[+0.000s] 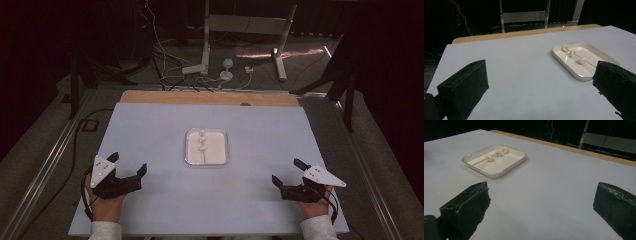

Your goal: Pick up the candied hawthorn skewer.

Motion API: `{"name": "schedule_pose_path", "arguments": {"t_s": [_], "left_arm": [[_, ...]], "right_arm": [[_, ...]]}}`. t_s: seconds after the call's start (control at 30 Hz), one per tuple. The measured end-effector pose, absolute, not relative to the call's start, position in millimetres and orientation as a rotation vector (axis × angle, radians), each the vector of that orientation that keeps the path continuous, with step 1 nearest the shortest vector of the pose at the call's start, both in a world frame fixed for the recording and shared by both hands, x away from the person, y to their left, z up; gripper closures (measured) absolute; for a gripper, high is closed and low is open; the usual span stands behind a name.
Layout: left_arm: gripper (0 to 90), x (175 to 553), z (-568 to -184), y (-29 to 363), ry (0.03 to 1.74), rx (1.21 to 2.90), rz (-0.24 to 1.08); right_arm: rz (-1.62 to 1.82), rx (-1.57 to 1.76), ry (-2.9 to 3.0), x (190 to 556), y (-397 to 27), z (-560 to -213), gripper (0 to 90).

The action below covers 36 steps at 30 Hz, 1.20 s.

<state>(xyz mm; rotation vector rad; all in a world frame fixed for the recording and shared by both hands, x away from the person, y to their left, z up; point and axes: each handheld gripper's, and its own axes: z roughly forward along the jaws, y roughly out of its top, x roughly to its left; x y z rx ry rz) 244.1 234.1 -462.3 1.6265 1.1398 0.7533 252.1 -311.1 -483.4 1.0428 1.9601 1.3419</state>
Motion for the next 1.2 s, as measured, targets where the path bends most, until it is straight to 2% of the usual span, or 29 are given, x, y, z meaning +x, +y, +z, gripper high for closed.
{"name": "schedule_pose_path", "arguments": {"t_s": [0.57, 1.2], "left_arm": [[0.4, 272, -452, 209, 1.120, 1.642, 0.740], [0.5, 304, -456, 160, 1.087, 1.672, 0.712]], "right_arm": [[1.343, 1.053, 1.957, 253, -312, -484, 0.2], [1.344, 1.061, 1.960, 254, -313, -484, 0.2]]}}
